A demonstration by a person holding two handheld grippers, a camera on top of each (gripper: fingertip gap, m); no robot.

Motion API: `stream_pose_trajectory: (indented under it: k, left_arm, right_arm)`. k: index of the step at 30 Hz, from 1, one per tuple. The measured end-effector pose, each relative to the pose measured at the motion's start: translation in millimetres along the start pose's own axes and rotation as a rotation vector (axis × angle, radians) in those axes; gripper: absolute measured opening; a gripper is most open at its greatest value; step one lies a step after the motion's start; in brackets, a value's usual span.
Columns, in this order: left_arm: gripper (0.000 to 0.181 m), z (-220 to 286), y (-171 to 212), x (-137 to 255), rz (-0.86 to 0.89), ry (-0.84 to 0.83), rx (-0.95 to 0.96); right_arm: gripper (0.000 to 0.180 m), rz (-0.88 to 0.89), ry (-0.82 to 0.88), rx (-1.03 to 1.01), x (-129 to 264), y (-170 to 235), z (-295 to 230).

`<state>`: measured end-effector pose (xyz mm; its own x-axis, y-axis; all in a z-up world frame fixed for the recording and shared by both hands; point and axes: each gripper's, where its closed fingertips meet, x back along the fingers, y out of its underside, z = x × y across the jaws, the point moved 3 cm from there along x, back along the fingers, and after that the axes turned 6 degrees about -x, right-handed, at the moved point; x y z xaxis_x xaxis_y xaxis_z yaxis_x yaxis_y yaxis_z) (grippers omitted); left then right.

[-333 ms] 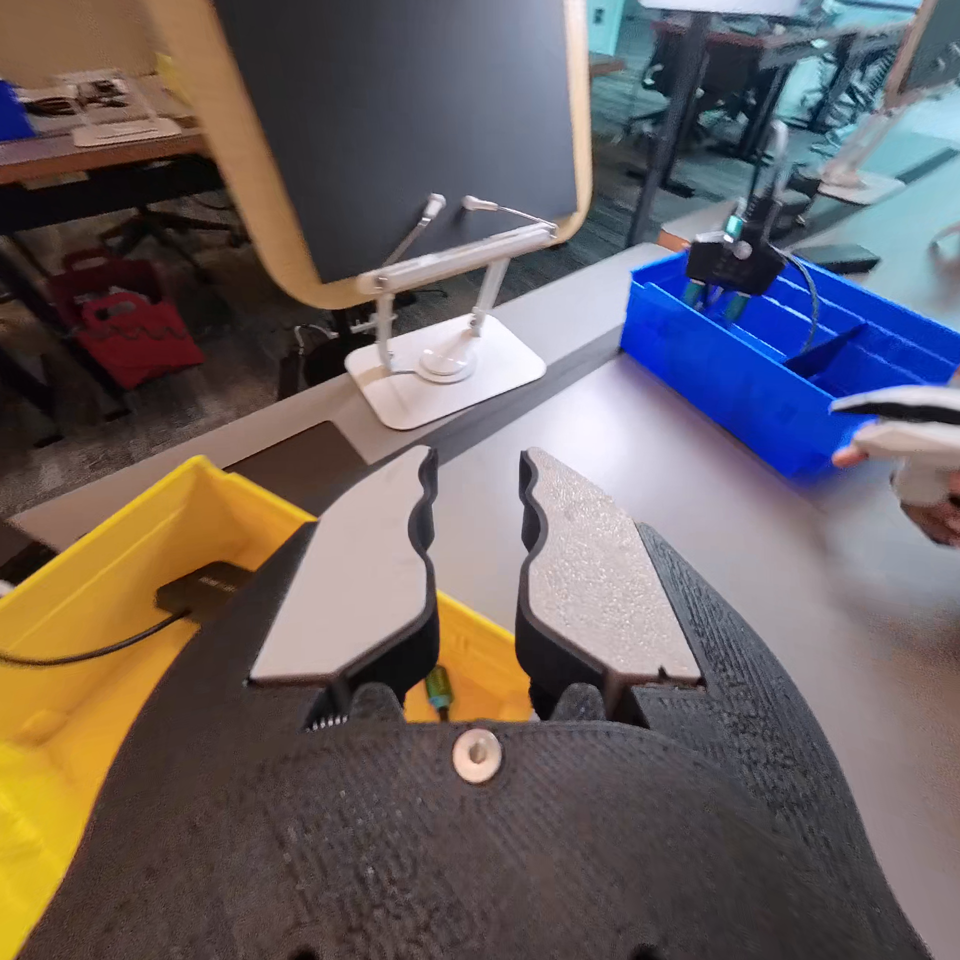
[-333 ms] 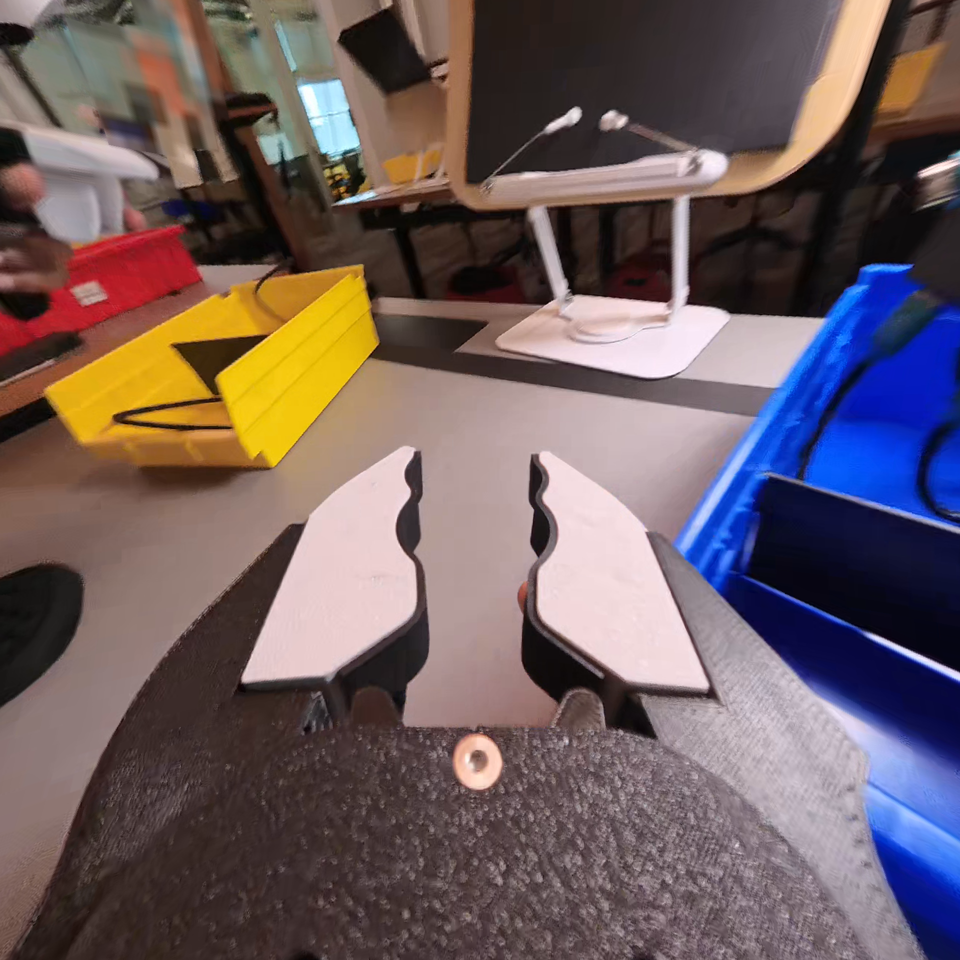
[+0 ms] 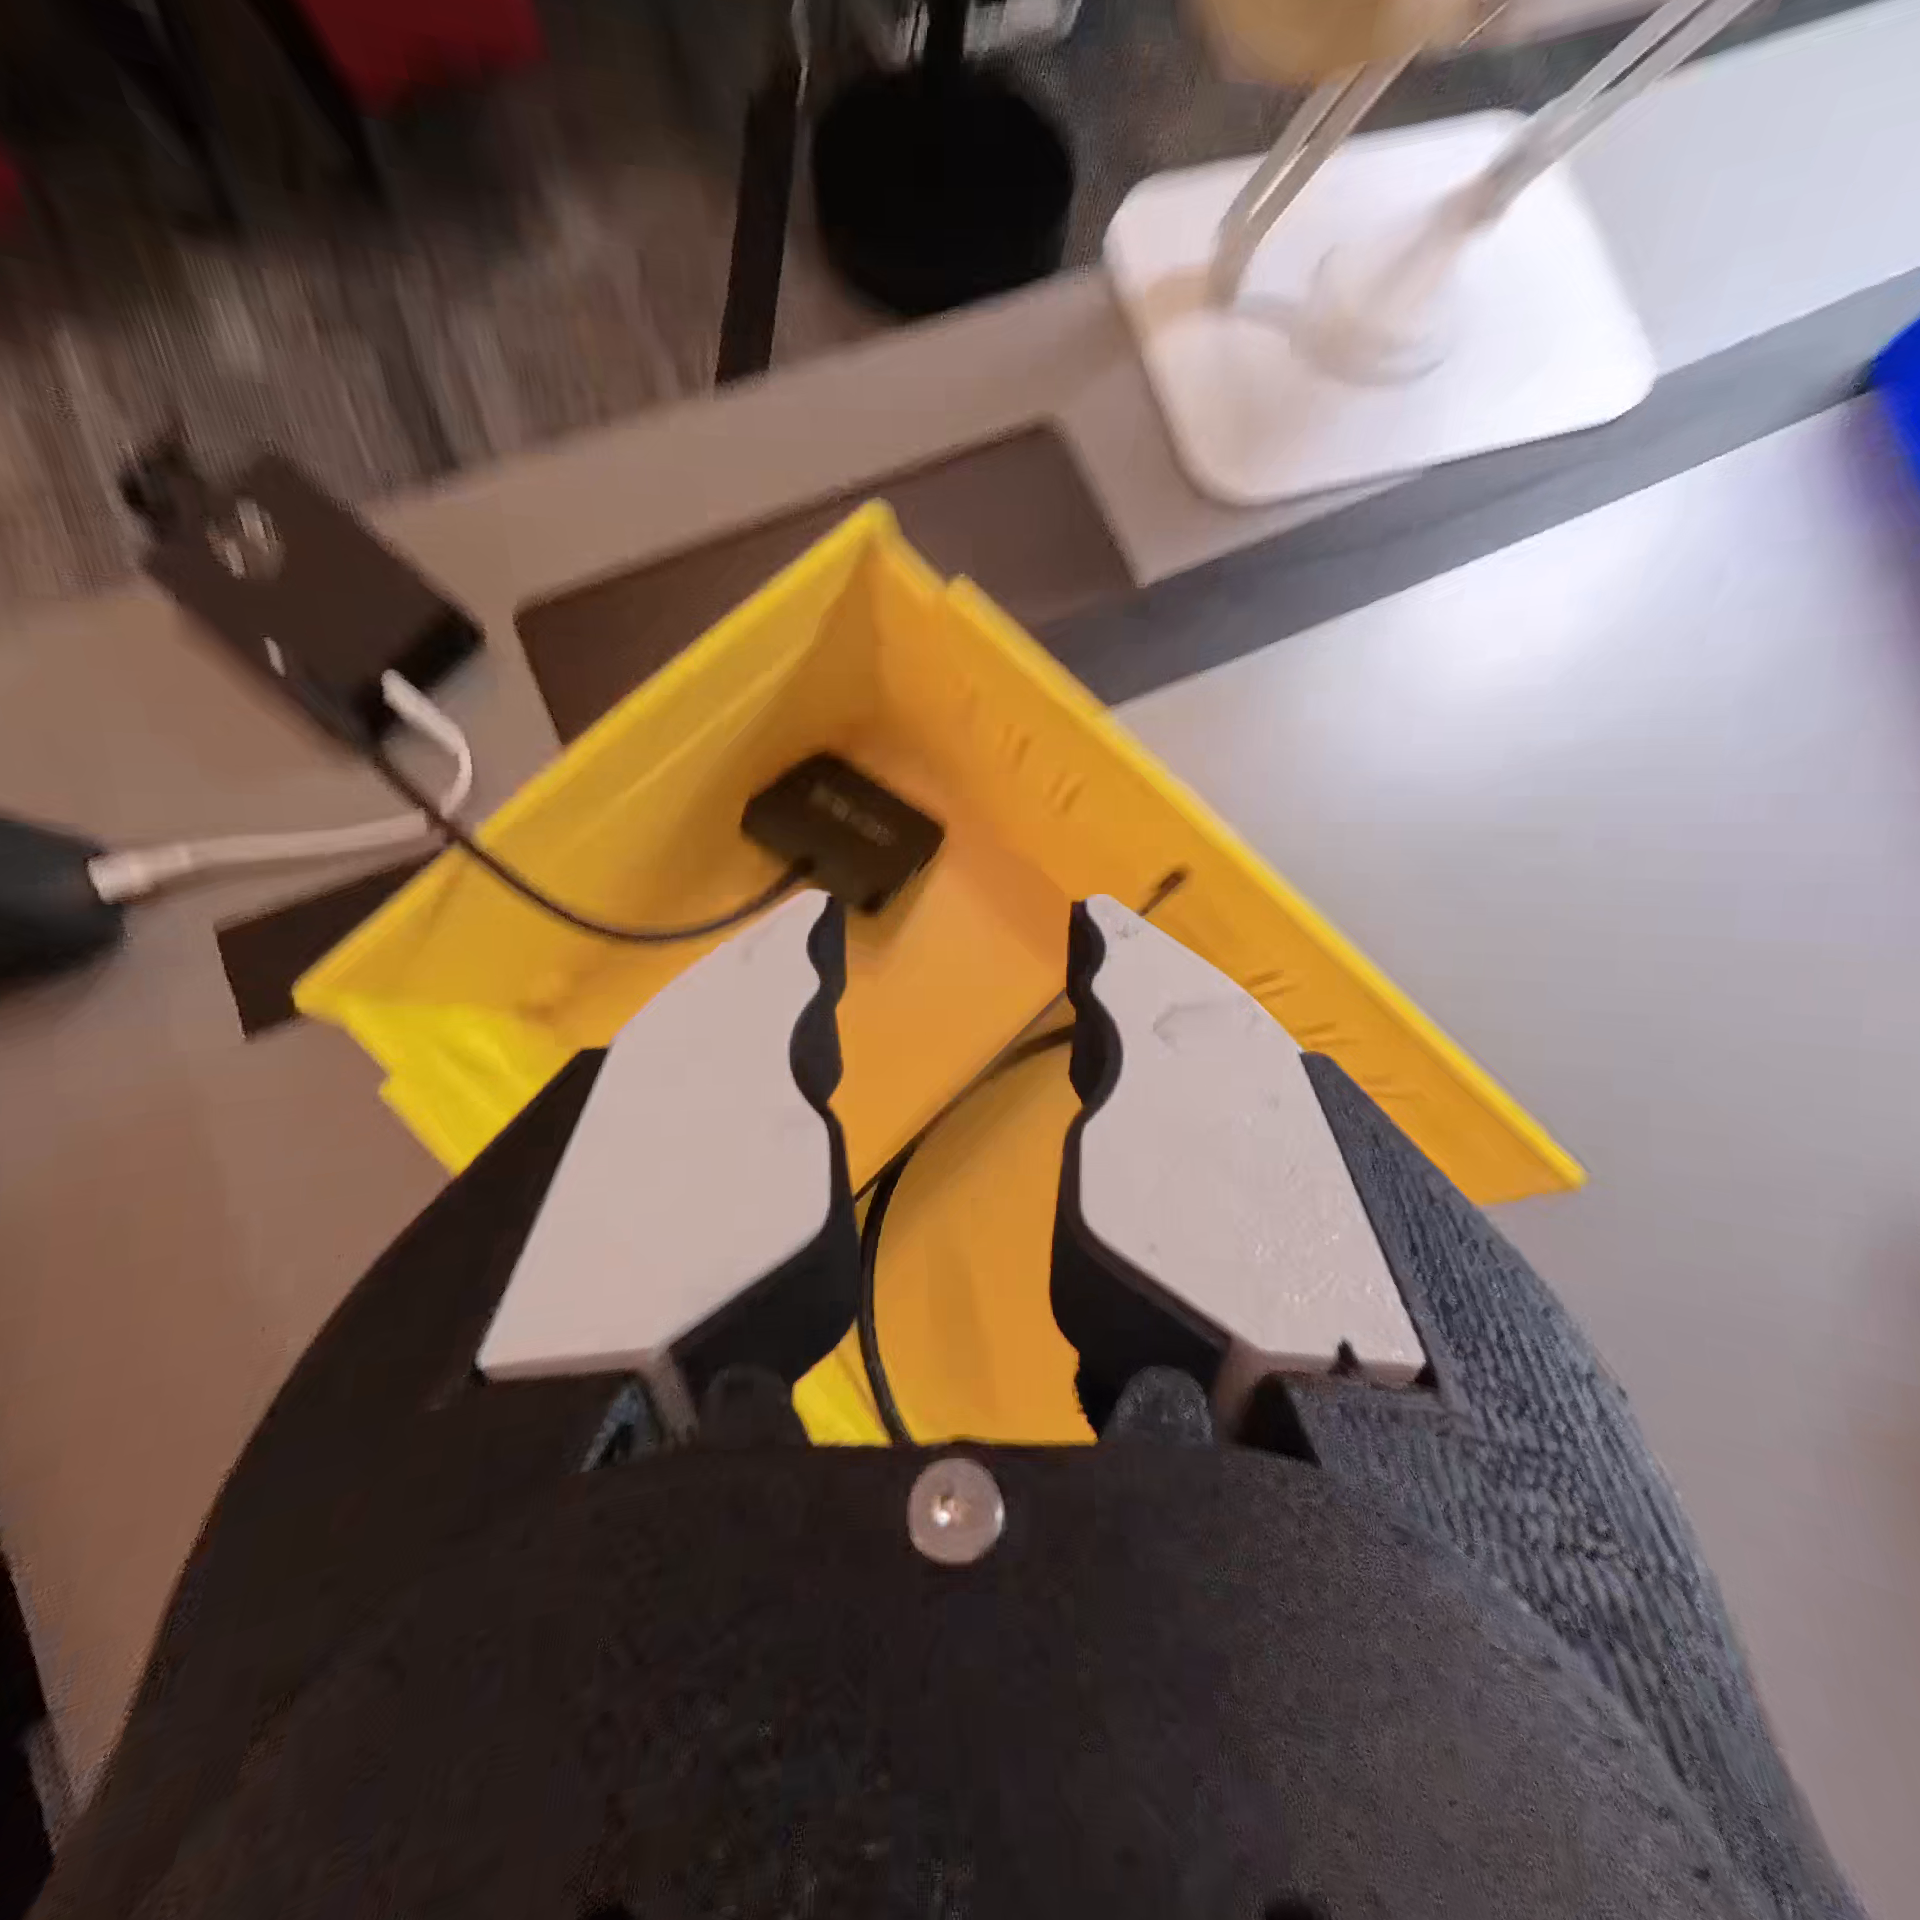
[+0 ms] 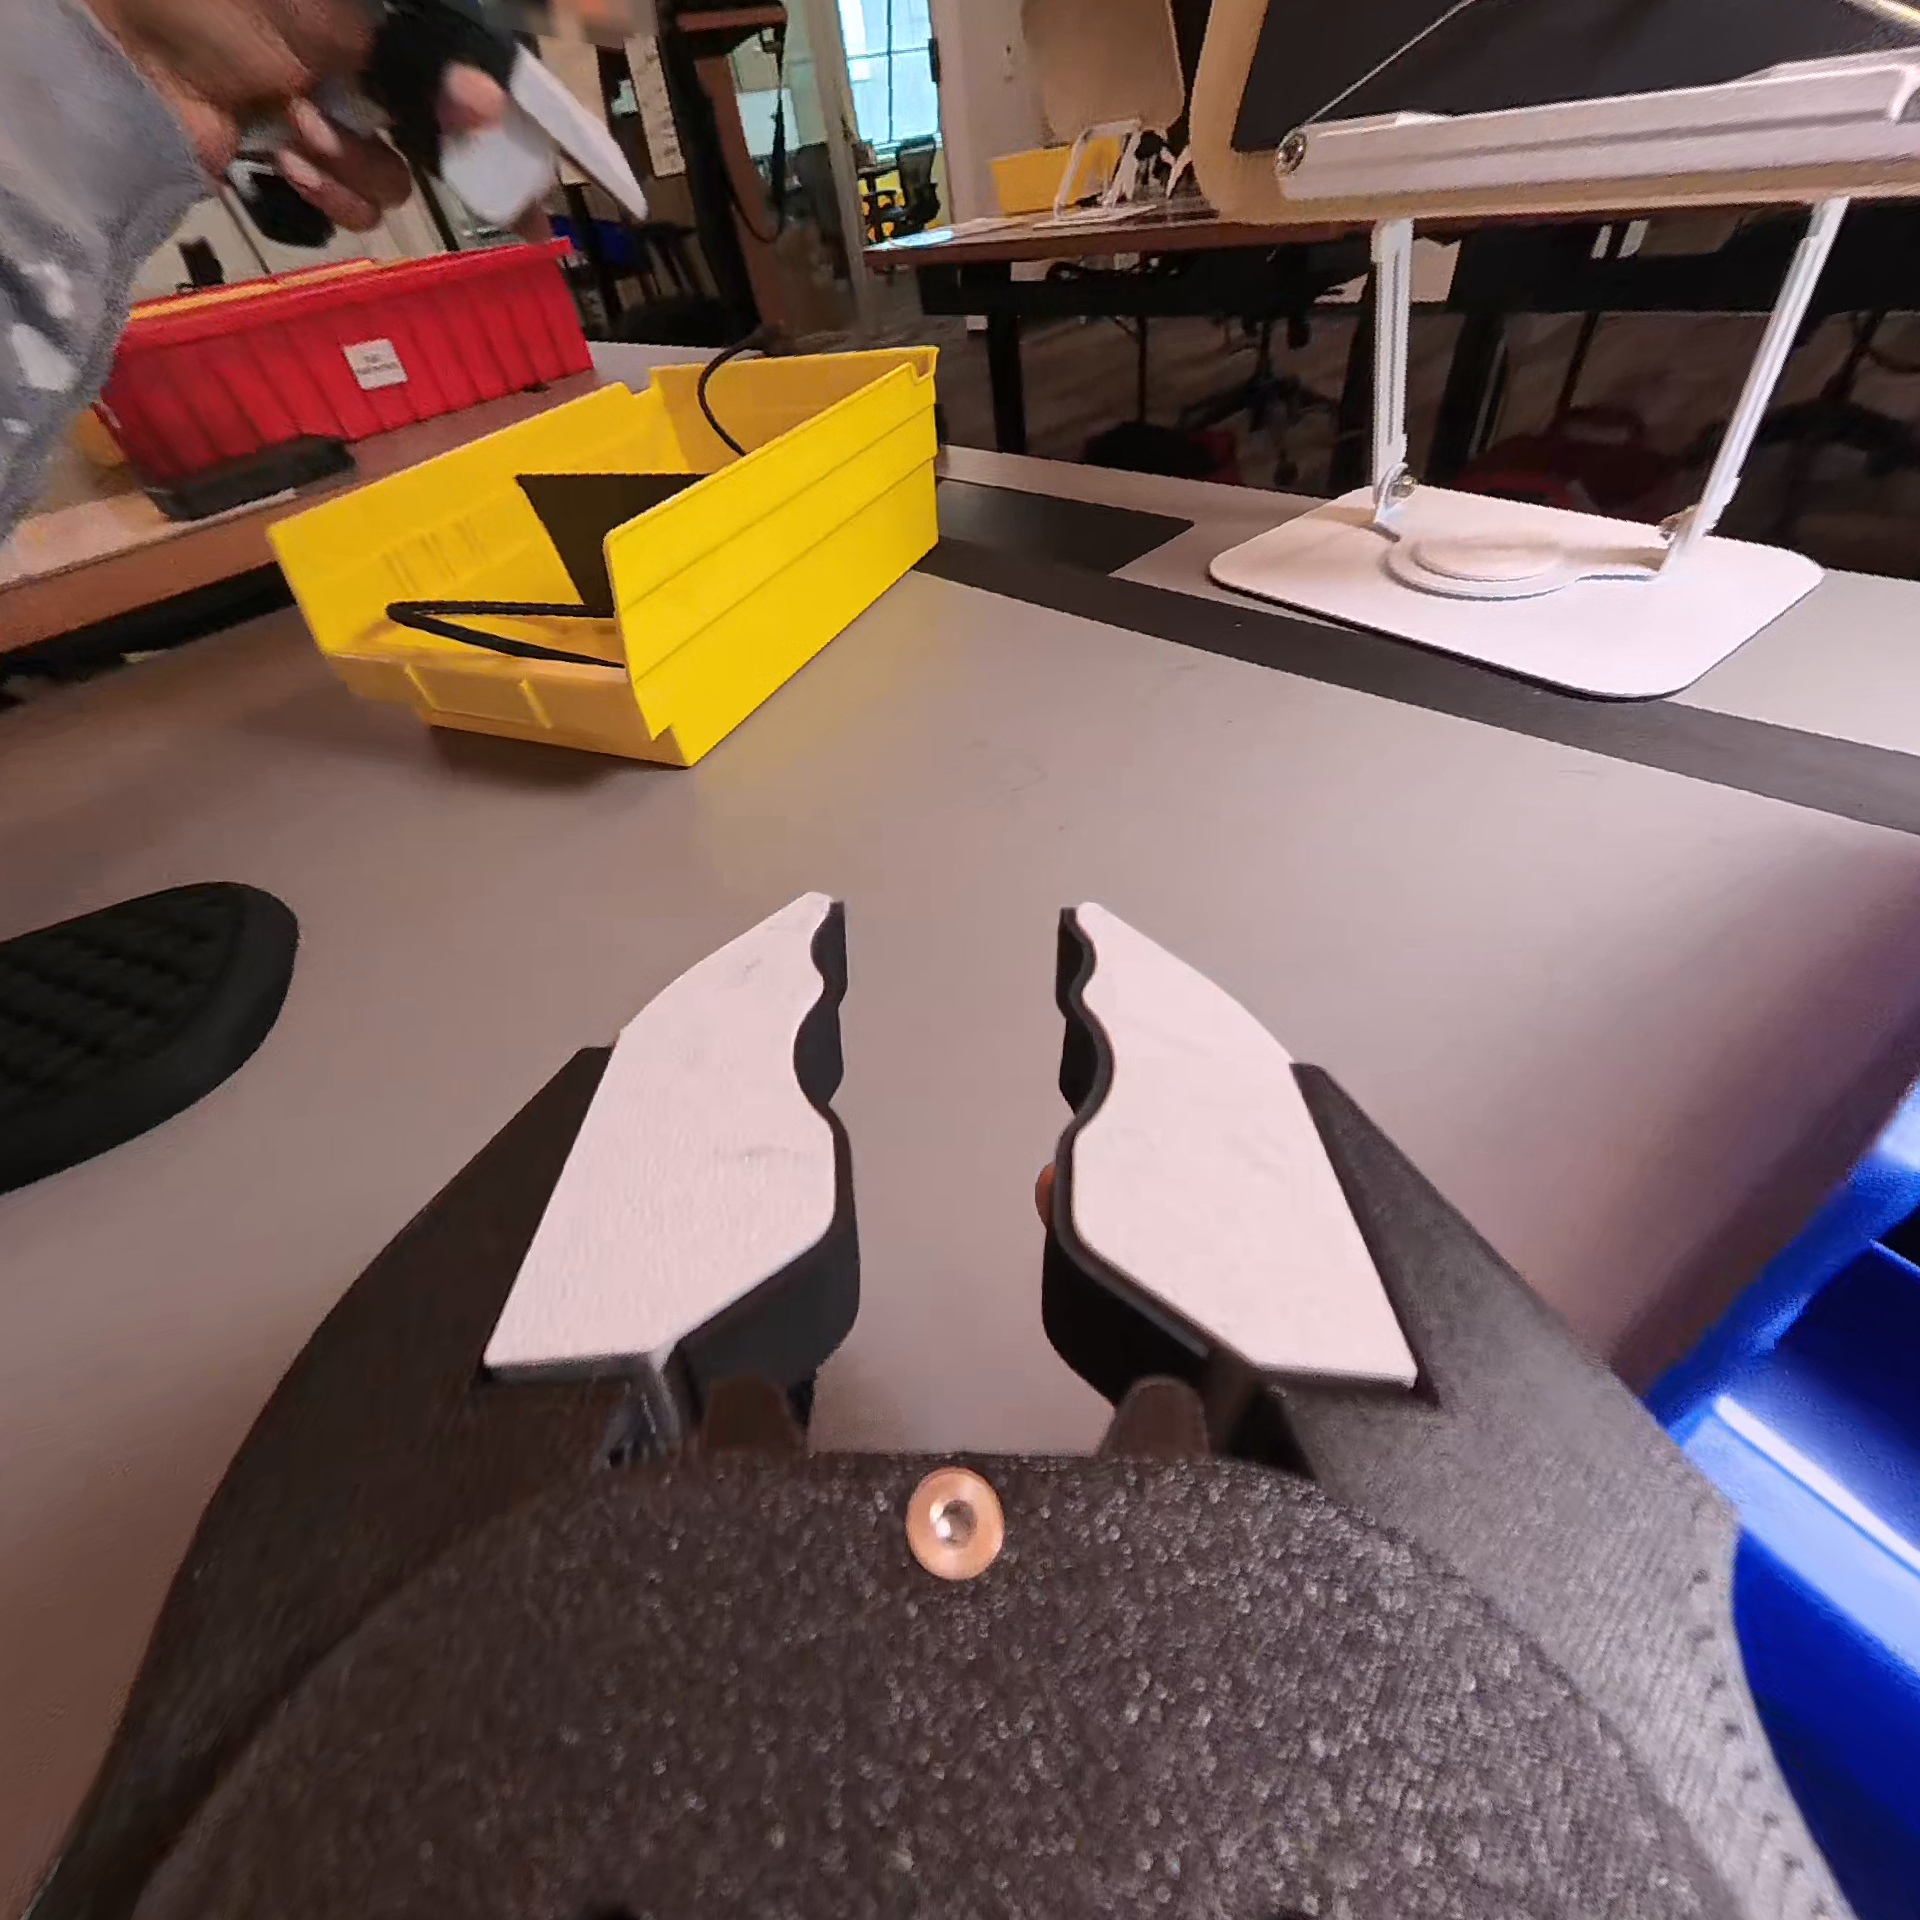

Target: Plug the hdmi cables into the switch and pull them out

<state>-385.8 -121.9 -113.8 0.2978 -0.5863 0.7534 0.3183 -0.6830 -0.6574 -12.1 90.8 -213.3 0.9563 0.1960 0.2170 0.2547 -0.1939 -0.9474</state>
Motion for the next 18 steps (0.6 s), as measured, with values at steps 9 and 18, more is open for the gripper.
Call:
stream_pose_trajectory:
  k: [9, 18]
  left_arm:
    - [0.061, -25.9, 51.3, -99.5, -0.148, 0.239, 0.564]
    - [0.036, -38.5, 50.6, -137.1, -0.227, 0.258, 0.739]
  right_arm:
    - [0.034, 0.023, -0.017, -0.029, 8.0, -4.4, 9.0]
    - [0.031, 0.05, -0.012, -0.008, 14.4, -10.1, 8.9]
